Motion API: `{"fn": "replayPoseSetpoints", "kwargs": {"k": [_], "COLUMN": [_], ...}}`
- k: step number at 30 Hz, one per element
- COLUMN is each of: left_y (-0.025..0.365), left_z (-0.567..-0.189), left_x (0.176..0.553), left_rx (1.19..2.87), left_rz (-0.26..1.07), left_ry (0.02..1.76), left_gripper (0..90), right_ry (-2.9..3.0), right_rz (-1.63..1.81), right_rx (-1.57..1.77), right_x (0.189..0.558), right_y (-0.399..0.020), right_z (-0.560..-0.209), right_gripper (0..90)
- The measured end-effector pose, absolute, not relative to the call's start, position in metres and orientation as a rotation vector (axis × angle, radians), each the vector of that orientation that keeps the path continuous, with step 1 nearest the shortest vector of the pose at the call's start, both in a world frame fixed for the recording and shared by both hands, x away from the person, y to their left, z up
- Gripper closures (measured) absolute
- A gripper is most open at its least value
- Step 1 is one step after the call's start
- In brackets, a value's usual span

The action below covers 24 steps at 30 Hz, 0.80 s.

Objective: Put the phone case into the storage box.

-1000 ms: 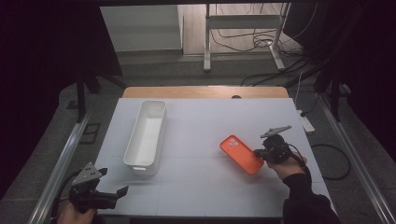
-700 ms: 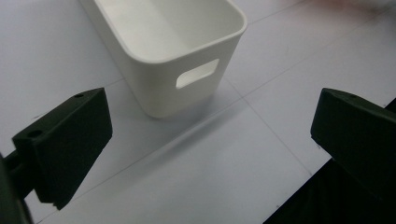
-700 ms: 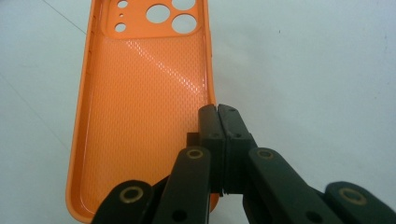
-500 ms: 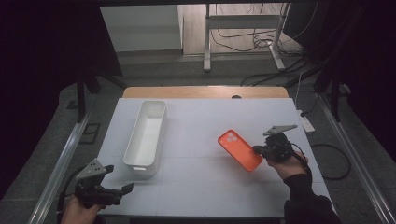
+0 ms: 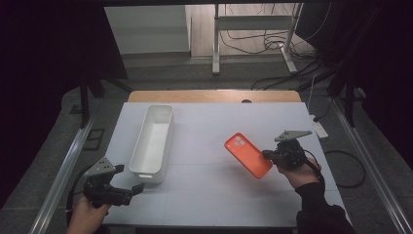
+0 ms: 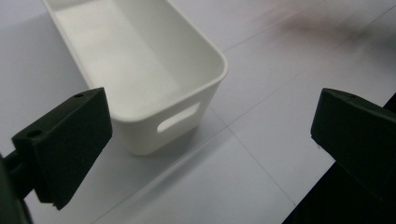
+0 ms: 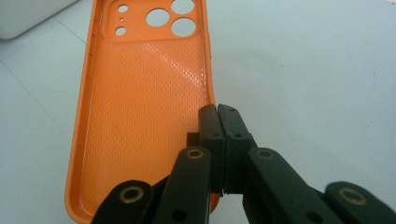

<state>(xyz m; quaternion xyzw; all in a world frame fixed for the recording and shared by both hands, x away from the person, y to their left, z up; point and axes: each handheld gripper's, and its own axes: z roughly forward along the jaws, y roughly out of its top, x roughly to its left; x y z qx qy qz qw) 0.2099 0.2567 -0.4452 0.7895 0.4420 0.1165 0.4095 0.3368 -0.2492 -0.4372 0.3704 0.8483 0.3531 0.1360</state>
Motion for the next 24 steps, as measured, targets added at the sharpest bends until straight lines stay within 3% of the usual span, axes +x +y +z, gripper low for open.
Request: {"fn": "replayPoseSetpoints", "kwargs": {"k": [24], "left_y": [0.218], "left_z": [-0.433], "left_x": [0.255], "left_rx": [1.924], "left_rz": [0.124], "left_ry": [1.013], "left_gripper": [0.0], "right_ry": [2.412], "right_rz": [1.080], "right_rx": [1.037], "right_x": [0.330], "right_y": [-0.240], "right_z": [-0.427], "right_gripper": [89.2]}}
